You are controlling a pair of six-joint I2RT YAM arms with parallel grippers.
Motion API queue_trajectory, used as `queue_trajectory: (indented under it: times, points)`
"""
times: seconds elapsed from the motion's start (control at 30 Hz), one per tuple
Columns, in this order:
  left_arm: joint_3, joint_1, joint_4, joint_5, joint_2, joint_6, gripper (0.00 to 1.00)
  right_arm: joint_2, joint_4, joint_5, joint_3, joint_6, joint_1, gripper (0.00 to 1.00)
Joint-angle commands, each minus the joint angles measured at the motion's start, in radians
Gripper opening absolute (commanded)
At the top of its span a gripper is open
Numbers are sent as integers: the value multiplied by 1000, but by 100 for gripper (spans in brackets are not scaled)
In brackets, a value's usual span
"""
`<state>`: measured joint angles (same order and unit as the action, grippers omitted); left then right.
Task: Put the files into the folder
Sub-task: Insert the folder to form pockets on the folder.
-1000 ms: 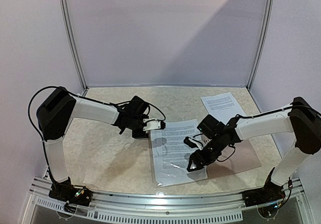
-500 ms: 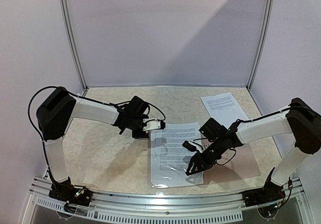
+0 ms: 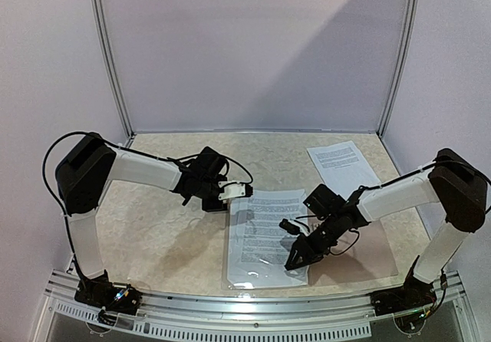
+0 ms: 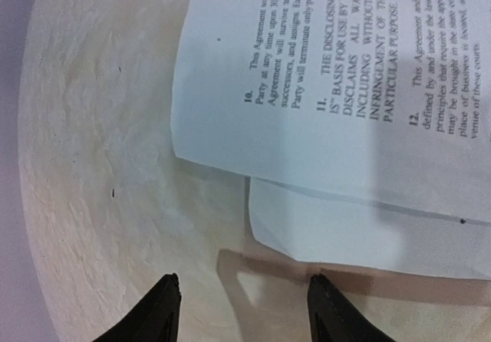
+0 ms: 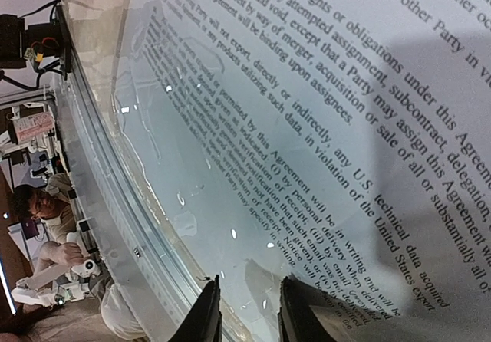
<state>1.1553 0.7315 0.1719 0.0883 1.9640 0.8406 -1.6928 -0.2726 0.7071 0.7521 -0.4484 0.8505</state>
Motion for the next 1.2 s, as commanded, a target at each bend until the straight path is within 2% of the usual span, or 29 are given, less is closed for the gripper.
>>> queue_trajectory:
  times: [0.0,0.23,0.27,0.5,0.63,0.7,0.93,1.03,1.17]
  points:
    - [-51,-4,131,-1,69,-13,59,-36,29,44,-22,-25,0,23]
    - [-67,-5,131,-11,53,-28,59,-43,50,55,-30,-42,0,1]
    - [-68,-7,132,-14,48,-32,59,-44,50,56,-31,-44,0,0]
    - [-32,-30,232,-144,-87,-87,63,-18,121,43,-49,-76,12,0]
    - [-35,-21,303,-333,-204,-101,66,-7,154,46,-53,-100,24,0]
    - [-80,10,298,-373,-246,-95,66,-4,148,22,-59,-102,25,0]
    - [-373,201,128,-288,-363,-67,63,13,183,-7,-100,-128,25,1]
    - [-432,276,37,-236,-381,-79,63,10,204,-6,-115,-141,24,2]
    - [-469,317,-23,-200,-350,-84,61,6,212,-8,-125,-157,27,7]
